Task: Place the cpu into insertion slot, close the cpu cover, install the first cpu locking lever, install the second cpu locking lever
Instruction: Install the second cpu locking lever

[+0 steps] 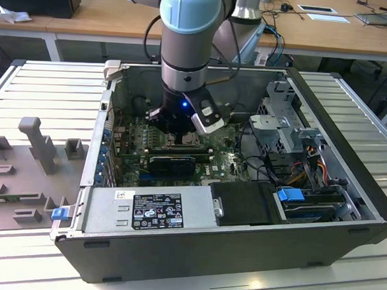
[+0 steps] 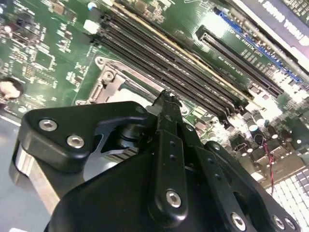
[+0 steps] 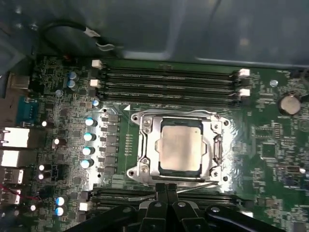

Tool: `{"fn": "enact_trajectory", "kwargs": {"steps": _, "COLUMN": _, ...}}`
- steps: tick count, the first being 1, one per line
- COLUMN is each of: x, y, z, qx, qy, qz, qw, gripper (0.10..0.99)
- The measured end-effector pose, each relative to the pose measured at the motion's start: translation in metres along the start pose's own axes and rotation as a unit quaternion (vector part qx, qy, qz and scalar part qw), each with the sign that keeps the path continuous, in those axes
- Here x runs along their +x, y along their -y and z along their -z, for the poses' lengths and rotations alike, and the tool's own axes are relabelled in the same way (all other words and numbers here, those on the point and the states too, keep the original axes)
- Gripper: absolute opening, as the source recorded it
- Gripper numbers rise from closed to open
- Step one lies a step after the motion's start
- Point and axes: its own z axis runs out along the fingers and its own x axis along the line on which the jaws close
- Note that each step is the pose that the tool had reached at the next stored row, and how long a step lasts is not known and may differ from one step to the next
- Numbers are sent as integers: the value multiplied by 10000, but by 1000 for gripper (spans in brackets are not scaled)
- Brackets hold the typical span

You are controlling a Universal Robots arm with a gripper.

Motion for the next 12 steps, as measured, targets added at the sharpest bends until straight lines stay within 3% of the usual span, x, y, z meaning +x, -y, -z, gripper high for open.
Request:
{"fn": "enact_trajectory", "kwargs": {"steps": 3, "x": 78, "y": 11, "z": -52, "qx": -58, "qy": 0, "qz": 19, "qw": 10000, "gripper": 106}}
{"fn": "enact_trajectory", "kwargs": {"steps": 12, "x": 181, "y": 100, "z": -61, "qx": -325, "qy": 15, "qz": 22, "qw": 9995, "gripper": 106}}
